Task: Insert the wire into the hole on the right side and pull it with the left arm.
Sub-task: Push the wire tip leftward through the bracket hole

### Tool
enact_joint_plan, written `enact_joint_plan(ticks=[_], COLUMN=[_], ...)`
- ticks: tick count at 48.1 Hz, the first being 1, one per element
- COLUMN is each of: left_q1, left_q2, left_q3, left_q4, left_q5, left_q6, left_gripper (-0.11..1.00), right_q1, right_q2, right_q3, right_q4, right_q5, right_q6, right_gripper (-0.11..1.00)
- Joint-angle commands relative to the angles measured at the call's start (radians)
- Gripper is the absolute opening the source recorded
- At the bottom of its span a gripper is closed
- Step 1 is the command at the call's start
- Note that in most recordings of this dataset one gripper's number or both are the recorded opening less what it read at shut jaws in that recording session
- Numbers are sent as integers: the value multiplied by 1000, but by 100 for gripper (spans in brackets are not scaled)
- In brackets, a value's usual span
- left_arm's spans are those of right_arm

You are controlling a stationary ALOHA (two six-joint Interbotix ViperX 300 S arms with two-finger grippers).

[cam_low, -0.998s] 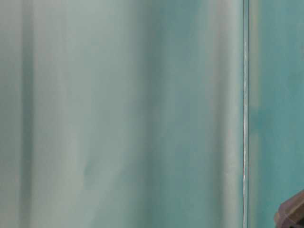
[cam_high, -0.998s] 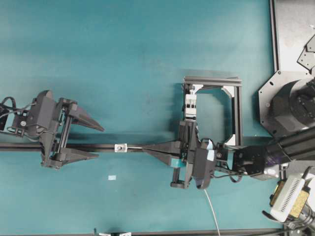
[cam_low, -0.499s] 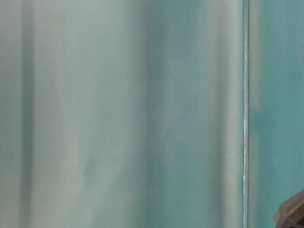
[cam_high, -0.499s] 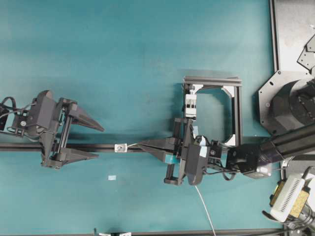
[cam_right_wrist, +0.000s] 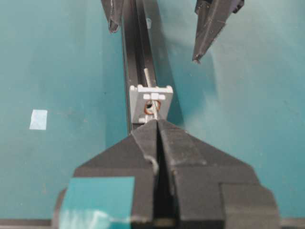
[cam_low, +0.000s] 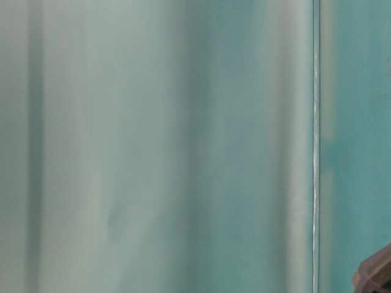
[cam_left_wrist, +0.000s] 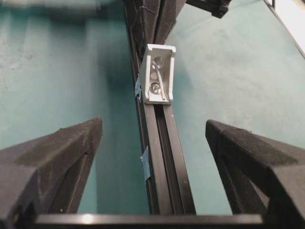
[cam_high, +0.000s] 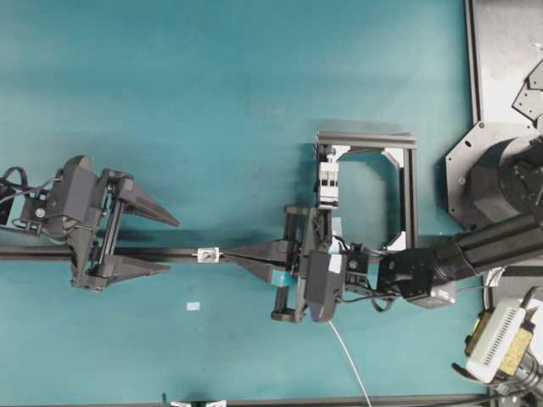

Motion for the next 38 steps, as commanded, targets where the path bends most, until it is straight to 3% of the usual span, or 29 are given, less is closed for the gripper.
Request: enact_joint_plan(ticks=[1, 27, 38], left_q1=[-3, -3, -3], left_q2=[-12, -12, -12], left_q3=[-12, -34, -43], left_q4=[2, 2, 2], left_q5=[-5, 29, 51], left_q6=[0, 0, -2], left_gripper=[72, 72, 72], right_q1=[-12, -17, -17], right_q2=[-14, -14, -12], right_q3=[-17, -25, -38], right_q4=[-8, -12, -11], right_q5=[-2, -2, 3], right_q6=[-2, -2, -31], right_gripper=[1, 1, 1])
